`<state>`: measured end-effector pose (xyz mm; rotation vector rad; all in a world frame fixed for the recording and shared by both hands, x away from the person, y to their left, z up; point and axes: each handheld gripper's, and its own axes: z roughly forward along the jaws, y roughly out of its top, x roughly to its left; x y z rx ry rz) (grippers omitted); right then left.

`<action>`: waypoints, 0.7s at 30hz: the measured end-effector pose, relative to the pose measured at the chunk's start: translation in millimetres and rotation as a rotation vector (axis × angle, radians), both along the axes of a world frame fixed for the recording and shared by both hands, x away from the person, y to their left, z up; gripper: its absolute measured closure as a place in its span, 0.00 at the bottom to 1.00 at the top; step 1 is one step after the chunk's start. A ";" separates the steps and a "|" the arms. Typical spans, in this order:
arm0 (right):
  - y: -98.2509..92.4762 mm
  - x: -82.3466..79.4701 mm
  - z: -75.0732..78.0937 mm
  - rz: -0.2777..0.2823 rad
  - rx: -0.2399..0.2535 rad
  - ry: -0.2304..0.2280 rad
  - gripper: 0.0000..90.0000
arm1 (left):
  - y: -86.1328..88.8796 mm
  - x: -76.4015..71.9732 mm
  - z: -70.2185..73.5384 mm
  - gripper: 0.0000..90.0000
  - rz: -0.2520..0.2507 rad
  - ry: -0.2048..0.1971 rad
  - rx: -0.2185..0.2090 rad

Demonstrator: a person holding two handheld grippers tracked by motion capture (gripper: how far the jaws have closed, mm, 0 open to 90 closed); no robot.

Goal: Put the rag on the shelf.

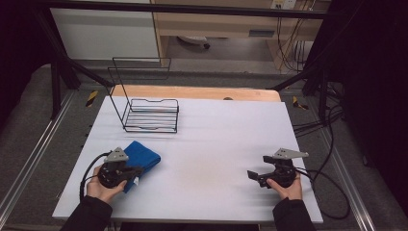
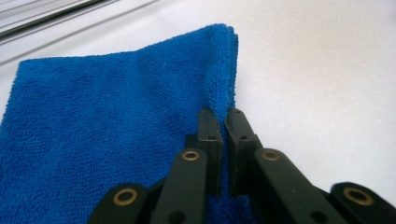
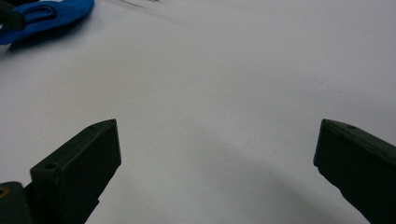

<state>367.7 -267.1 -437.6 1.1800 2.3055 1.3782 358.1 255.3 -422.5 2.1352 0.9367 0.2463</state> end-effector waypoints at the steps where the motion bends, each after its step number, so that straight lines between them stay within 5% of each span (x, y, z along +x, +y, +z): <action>1: -0.1 0.0 0.0 0.001 -0.002 0.000 0.01 | -3.7 -0.8 -0.2 0.96 -0.008 0.000 0.000; 11: 0.2 -0.4 0.1 -0.001 0.001 0.003 0.01 | -31.0 -12.8 -0.2 0.95 -0.078 0.018 -0.033; 17: 0.5 -0.4 0.2 -0.002 0.004 0.003 0.02 | -37.4 -15.4 -4.6 0.94 -0.087 0.026 -0.007; 20: 1.2 -0.2 0.3 -0.001 0.004 0.003 0.02 | -35.6 -14.6 -3.2 0.85 -0.077 0.016 -0.002; 21: 3.2 -0.6 1.3 0.001 0.001 0.007 0.02 | -34.3 -15.1 -1.1 0.73 -0.066 -0.001 0.003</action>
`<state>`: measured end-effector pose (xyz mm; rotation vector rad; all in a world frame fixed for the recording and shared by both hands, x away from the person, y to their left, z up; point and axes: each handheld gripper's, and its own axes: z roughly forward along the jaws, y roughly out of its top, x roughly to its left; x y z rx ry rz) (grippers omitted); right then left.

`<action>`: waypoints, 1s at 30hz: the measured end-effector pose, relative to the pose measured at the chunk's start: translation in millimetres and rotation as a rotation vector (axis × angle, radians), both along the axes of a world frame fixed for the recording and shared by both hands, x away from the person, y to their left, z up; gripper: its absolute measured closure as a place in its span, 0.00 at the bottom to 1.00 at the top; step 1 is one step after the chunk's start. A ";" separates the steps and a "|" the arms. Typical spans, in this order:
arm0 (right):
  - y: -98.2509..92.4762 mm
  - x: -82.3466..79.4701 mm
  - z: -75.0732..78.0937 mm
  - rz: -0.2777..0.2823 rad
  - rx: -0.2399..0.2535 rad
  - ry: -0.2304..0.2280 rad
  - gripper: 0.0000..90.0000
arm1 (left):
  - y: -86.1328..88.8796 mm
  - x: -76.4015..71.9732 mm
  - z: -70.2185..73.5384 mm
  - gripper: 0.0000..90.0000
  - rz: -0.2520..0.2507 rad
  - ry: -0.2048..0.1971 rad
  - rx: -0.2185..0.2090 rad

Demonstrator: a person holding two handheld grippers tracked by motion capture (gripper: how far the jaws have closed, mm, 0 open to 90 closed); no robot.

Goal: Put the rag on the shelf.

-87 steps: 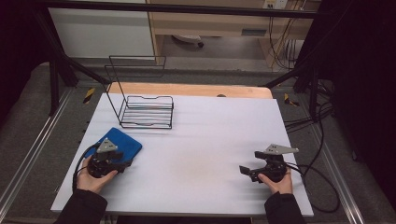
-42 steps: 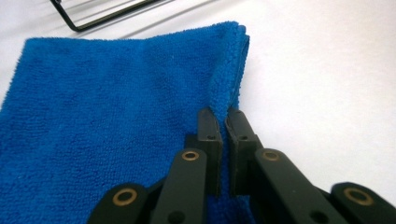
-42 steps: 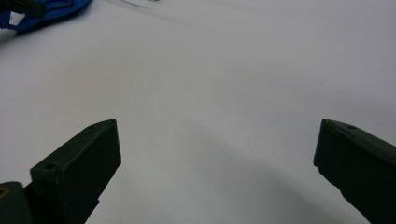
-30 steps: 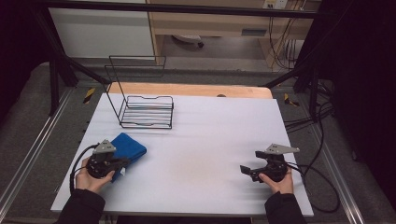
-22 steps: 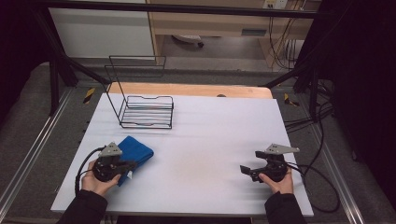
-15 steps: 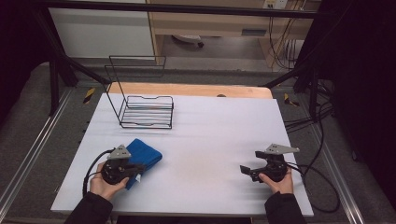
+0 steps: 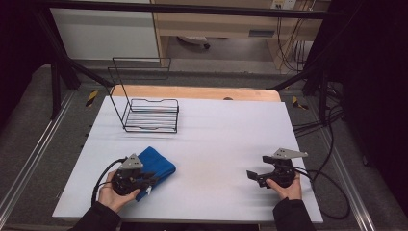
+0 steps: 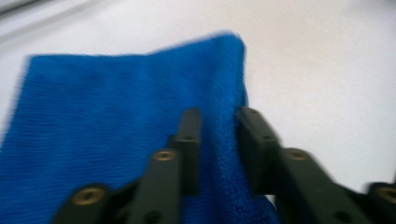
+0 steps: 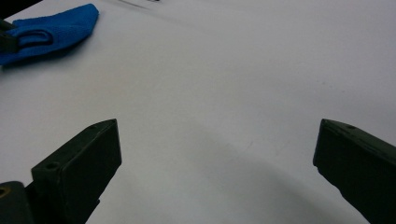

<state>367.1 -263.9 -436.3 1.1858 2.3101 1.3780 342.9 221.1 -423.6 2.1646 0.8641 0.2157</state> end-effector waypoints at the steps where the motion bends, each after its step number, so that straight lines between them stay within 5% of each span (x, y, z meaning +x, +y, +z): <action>1: 1.6 0.0 0.4 0.001 0.002 -0.001 0.02 | 2.0 -0.5 2.3 0.70 0.006 -0.011 -0.007; 8: 20.0 1.7 4.1 0.027 -0.019 -0.008 0.05 | 27.1 4.4 12.0 0.40 0.106 -0.032 -0.033; 15: 51.7 6.8 12.1 0.056 -0.031 -0.028 0.12 | 57.8 16.0 10.5 0.24 0.220 -0.024 -0.033; 19: 91.1 14.5 18.4 0.101 -0.042 -0.042 0.17 | 70.3 21.7 6.5 0.13 0.251 -0.014 -0.041; 21: 100.2 16.2 20.3 0.111 -0.040 -0.040 0.19 | 73.7 22.9 5.4 0.12 0.264 -0.019 -0.031; 30: 201.1 41.3 25.3 0.248 -0.081 -0.029 0.43 | 83.3 24.9 3.6 0.08 0.283 -0.037 -0.041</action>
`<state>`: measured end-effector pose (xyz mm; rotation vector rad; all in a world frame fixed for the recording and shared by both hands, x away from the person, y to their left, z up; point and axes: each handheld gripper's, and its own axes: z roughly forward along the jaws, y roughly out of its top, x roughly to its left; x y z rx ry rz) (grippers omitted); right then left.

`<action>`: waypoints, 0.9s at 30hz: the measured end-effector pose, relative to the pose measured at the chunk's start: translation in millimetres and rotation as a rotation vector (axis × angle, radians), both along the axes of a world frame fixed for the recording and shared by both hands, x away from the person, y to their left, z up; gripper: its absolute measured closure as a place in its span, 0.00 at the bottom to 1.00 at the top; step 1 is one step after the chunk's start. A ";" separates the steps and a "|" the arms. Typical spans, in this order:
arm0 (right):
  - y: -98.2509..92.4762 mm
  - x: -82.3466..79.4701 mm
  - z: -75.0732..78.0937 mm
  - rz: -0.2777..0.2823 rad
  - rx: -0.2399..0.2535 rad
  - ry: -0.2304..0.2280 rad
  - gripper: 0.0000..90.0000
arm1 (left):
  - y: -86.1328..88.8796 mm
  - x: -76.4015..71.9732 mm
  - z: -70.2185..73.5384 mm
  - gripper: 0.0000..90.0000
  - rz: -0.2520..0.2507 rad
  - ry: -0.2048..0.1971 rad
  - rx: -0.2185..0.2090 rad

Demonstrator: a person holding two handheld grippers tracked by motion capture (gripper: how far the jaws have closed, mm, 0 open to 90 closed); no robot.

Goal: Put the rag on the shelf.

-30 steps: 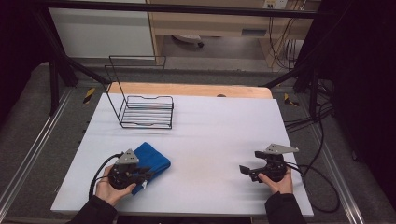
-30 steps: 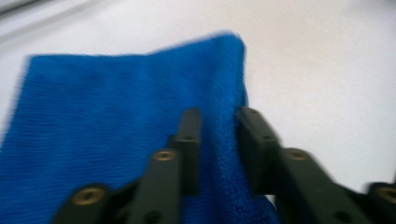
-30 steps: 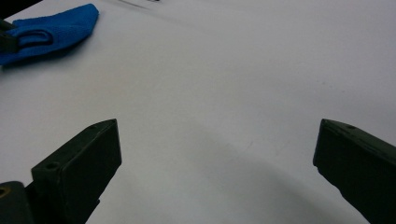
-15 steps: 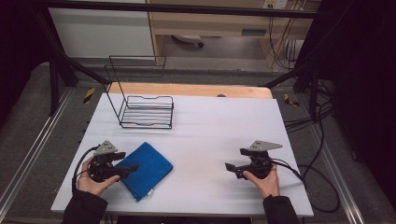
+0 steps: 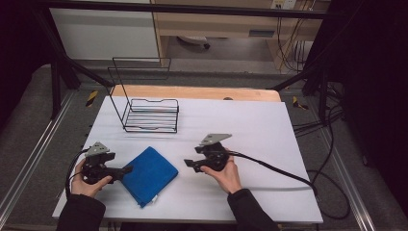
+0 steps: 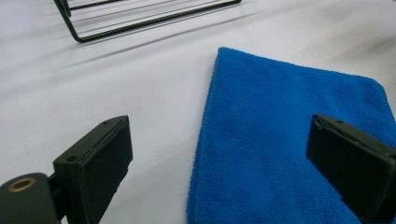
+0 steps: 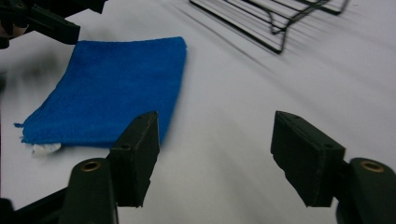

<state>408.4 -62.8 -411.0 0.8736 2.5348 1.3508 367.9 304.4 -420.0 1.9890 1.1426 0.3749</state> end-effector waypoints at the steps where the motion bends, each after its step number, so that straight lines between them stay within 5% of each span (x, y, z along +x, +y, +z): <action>1: 8.9 2.7 -2.6 0.006 -0.014 0.010 0.45 | 1.0 0.4 -0.6 0.08 0.008 -0.001 0.000; 6: 42.8 19.5 -14.3 0.037 -0.032 0.049 0.56 | 6.1 1.4 -1.2 0.08 0.024 -0.013 -0.001; 16: 98.8 47.5 -27.1 0.054 -0.059 0.055 0.66 | 7.3 2.1 -4.5 0.08 0.026 -0.016 0.006; 27: 121.1 63.4 -38.3 0.087 -0.083 0.087 0.82 | 10.0 2.6 -4.7 0.09 0.040 -0.023 0.001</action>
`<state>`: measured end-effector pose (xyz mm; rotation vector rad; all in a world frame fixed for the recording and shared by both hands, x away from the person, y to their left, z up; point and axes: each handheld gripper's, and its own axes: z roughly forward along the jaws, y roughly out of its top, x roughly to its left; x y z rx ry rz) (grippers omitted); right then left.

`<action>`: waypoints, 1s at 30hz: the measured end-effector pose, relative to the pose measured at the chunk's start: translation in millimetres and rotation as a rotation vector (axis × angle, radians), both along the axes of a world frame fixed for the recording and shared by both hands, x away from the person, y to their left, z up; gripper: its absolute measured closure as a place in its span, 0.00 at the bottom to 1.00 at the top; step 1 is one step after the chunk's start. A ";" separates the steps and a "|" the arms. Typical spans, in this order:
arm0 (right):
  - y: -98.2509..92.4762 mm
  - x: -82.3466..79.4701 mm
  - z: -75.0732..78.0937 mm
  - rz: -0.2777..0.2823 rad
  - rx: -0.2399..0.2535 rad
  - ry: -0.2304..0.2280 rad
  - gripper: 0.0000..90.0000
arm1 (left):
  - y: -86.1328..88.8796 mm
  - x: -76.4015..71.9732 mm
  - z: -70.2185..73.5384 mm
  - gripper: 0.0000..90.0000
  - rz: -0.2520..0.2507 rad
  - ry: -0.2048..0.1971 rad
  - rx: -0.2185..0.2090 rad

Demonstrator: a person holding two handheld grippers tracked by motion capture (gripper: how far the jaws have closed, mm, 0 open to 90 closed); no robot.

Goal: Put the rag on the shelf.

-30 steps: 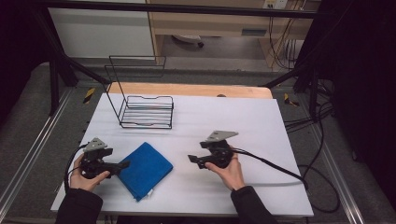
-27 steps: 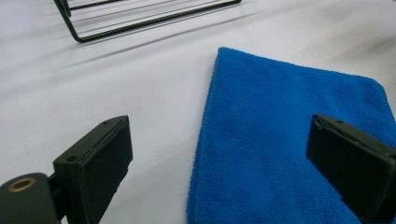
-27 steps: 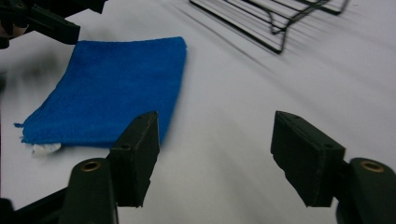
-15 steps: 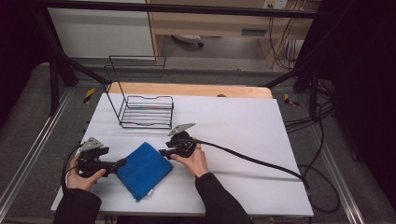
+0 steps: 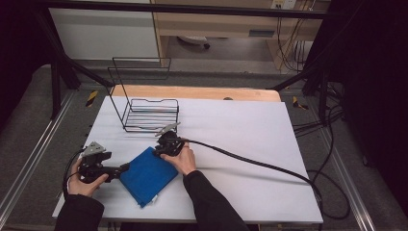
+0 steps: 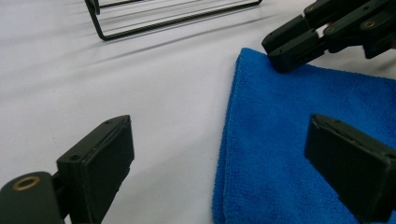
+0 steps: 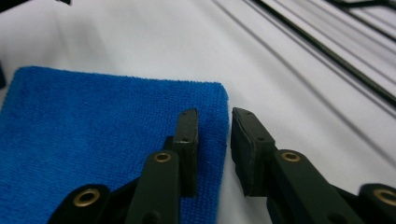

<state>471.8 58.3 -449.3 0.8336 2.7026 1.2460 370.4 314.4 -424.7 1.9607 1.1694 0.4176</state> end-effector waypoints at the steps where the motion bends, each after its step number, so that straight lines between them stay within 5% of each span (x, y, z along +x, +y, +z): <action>1: 0.0 0.9 -2.0 0.005 -0.002 0.010 0.83 | 0.0 0.1 0.0 0.09 0.001 0.000 0.000; 8: -0.1 1.4 -1.5 0.008 0.007 0.060 0.95 | -0.4 -0.3 0.2 0.09 -0.005 -0.002 0.007; 14: -4.7 -9.5 4.7 -0.024 -0.004 -0.003 0.97 | 0.4 -0.9 0.6 0.09 -0.005 -0.004 0.003; 21: -33.6 -17.9 15.1 -0.160 -0.003 -0.001 0.97 | -0.9 -1.3 0.8 0.09 -0.007 -0.007 0.002; 30: -52.7 -19.8 13.8 -0.281 -0.002 -0.057 0.97 | -2.7 -1.9 0.9 0.09 -0.012 -0.010 0.002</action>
